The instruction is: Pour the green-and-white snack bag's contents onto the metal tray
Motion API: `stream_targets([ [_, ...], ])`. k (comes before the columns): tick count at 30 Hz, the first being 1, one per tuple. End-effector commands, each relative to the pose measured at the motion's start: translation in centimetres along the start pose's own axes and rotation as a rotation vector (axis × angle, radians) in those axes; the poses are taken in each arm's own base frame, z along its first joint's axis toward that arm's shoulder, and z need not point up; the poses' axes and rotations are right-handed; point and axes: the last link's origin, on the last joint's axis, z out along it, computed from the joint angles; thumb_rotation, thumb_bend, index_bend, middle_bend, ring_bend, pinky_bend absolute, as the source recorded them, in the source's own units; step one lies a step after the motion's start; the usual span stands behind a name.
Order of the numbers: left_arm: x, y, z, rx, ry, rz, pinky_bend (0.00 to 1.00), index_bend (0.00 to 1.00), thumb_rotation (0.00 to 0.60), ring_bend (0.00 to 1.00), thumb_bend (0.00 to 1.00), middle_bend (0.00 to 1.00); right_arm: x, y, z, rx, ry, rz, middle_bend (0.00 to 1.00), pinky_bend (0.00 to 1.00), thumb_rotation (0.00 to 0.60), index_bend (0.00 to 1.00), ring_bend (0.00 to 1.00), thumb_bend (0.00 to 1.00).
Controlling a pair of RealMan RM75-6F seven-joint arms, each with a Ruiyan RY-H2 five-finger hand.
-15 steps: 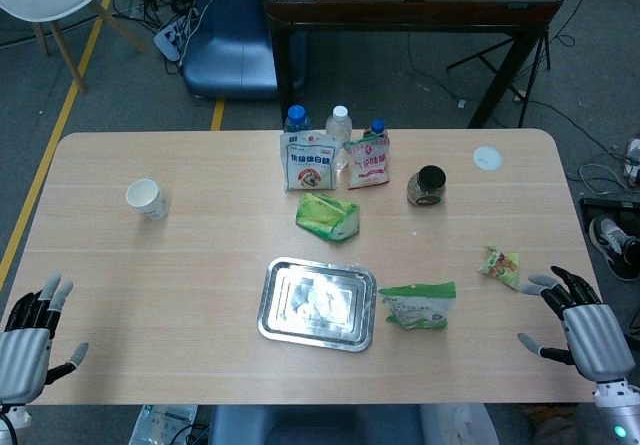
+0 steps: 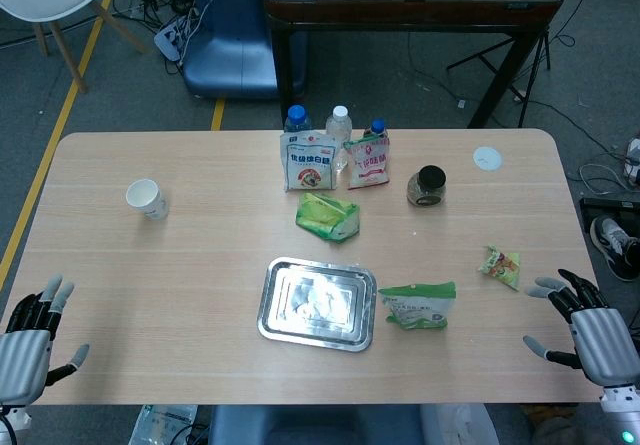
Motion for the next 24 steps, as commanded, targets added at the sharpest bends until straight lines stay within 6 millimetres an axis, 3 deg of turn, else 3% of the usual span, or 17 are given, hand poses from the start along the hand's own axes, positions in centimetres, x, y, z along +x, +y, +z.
stream_targets([
  [1, 0.0, 0.0, 0.0, -0.001, -0.001, -0.003, 0.06, 0.02, 0.6, 0.08, 0.23, 0.0, -0.4, 0.3, 0.2, -0.01, -0.014, 0.011, 0.26, 0.15, 0.6, 0.32, 0.12, 0.06],
  [14, -0.1, -0.1, -0.1, 0.004, -0.001, -0.005, 0.06, 0.02, 0.6, 0.08, 0.23, 0.0, -4.5, 0.6, 2.4, -0.014, -0.158, 0.069, 0.23, 0.15, 0.6, 0.2, 0.1, 0.0],
  [24, -0.2, -0.2, -0.2, 0.008, -0.003, -0.008, 0.06, 0.02, 0.6, 0.08, 0.23, 0.0, -8.4, -0.3, 4.6, 0.023, -0.254, 0.146, 0.23, 0.15, 0.6, 0.2, 0.1, 0.0],
])
